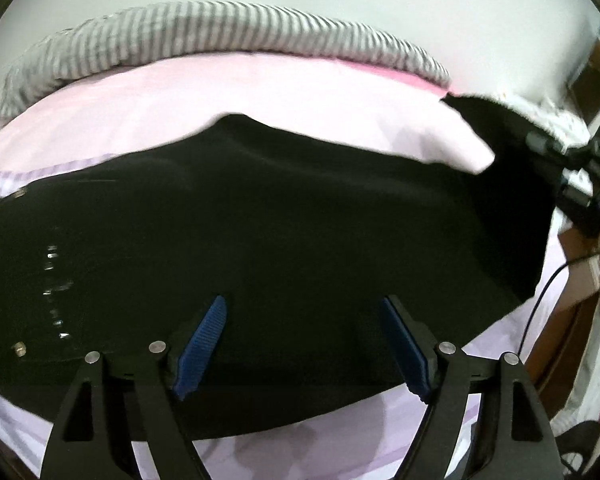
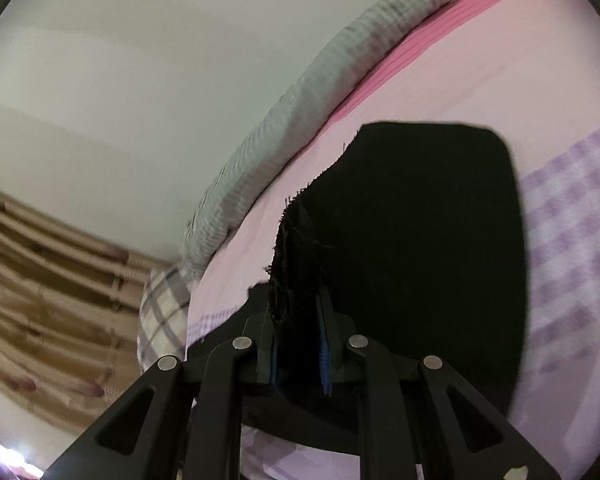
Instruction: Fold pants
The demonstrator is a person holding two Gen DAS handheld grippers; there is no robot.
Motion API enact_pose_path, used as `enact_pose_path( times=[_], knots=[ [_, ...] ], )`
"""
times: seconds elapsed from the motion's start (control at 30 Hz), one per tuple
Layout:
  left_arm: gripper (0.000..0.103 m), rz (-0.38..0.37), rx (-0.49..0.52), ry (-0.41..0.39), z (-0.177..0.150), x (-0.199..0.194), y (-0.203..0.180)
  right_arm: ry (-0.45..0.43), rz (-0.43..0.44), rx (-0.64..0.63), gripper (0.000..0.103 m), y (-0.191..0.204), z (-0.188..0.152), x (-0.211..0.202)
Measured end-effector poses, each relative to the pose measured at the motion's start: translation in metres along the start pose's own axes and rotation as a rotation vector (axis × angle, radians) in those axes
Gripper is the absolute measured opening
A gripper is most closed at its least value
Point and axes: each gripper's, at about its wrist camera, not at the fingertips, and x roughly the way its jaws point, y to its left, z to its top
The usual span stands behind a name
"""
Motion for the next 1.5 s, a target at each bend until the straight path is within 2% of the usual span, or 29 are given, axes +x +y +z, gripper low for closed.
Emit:
enact_pose_path(
  times=[0.27,0.4,0.5,0.6,0.83,0.87,0.93,0.97,1.03,1.2,1.37,1.5],
  knots=[
    [0.080,0.013,-0.115,-0.049,-0.002,-0.025,0.045,0.186,0.051,-0.076,0.014,0.044,-0.030,0.074],
    [0.080,0.010,-0.151,-0.054,-0.002,-0.030,0.058,0.276,0.047,-0.125,0.014,0.058,-0.052,0.102],
    [0.080,0.004,-0.164,-0.060,-0.003,-0.033,0.062,0.339,-0.003,-0.176,0.014,0.061,-0.066,0.116],
    [0.080,-0.011,-0.170,-0.060,-0.002,-0.033,0.064,0.365,-0.052,-0.223,0.016,0.054,-0.074,0.117],
    [0.080,-0.110,-0.198,-0.036,0.006,-0.025,0.063,0.412,-0.123,-0.373,0.019,0.062,-0.089,0.121],
    [0.080,-0.122,-0.203,-0.030,0.007,-0.023,0.062,0.419,-0.123,-0.396,0.020,0.063,-0.092,0.120],
    [0.080,-0.140,-0.213,-0.016,0.008,-0.020,0.062,0.432,-0.104,-0.402,0.029,0.068,-0.093,0.118],
    [0.080,-0.150,-0.219,-0.010,0.009,-0.019,0.062,0.438,-0.085,-0.402,0.037,0.069,-0.095,0.116],
    [0.080,-0.170,-0.233,0.003,0.009,-0.017,0.062,0.458,-0.063,-0.409,0.040,0.071,-0.099,0.111],
    [0.080,-0.233,-0.258,0.035,0.009,-0.016,0.062,0.405,-0.093,-0.406,0.042,0.064,-0.097,0.084],
    [0.080,-0.337,-0.310,0.116,0.006,-0.005,0.058,0.262,-0.128,-0.320,0.043,0.044,-0.075,0.048],
    [0.079,-0.375,-0.371,0.184,0.005,0.007,0.058,0.166,-0.133,-0.249,0.045,0.033,-0.060,0.030]
  ],
)
